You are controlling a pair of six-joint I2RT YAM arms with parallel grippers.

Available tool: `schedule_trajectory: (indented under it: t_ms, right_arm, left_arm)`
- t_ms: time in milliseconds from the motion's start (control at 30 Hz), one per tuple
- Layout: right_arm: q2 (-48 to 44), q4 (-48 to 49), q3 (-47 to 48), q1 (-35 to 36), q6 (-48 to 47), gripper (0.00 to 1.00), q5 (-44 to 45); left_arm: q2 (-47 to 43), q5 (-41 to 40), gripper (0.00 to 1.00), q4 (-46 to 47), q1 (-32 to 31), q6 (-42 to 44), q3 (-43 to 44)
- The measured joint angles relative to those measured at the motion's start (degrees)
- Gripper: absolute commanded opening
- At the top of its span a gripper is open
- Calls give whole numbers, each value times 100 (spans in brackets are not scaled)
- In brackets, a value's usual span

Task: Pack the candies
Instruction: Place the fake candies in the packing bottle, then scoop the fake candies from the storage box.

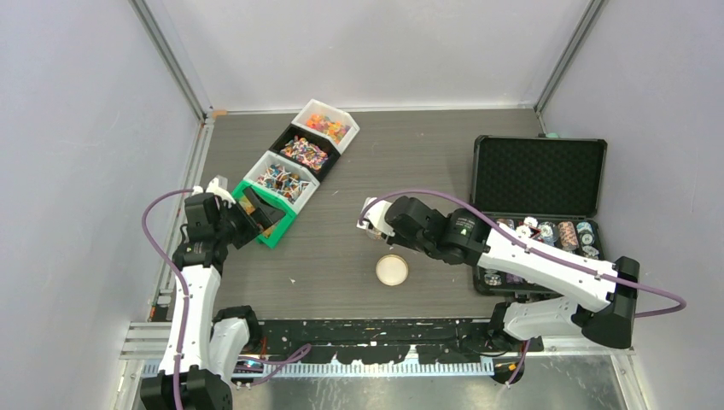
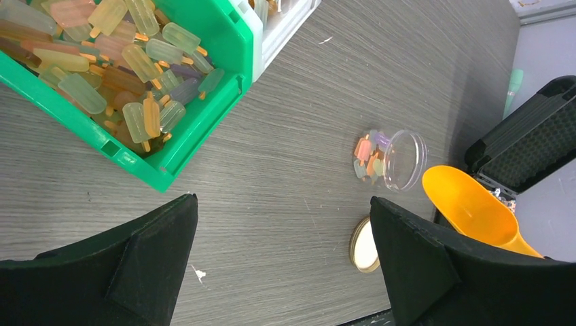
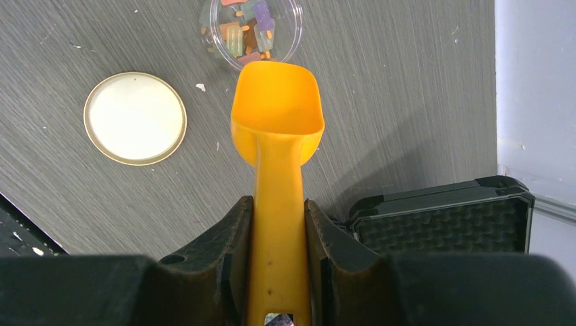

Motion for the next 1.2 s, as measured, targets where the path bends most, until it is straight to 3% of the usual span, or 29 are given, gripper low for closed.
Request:
schedule_trajectory:
  t_ms: [300, 533, 633, 733, 900, 1033, 1200]
  right_arm:
    - [79, -358, 339, 0, -28, 0, -13]
    - [63, -341, 553, 0, -79, 0, -94]
    - [-11, -20, 472, 0, -210, 1, -238]
    - [-197, 540, 219, 0, -348, 0, -516]
    - [-400, 1622, -326, 2, -492, 1, -1097]
    - [81, 2055, -39, 2, -326, 0, -1338]
    - [1233, 2096, 1185, 2, 116, 1, -1513]
  left_arm:
    - [0, -146, 100, -197, 0, 107, 33]
    - [4, -848, 99, -662, 0, 52, 400]
    - [39, -1294, 91, -855, 0, -223, 518]
    - [61, -1746, 95, -1097, 0, -538, 678]
    - [-24, -2686, 85, -1351, 48, -1554, 833]
    - [87, -2990, 84, -1414, 236, -2114, 833]
    - [557, -3060, 83, -1276, 575, -2302, 833]
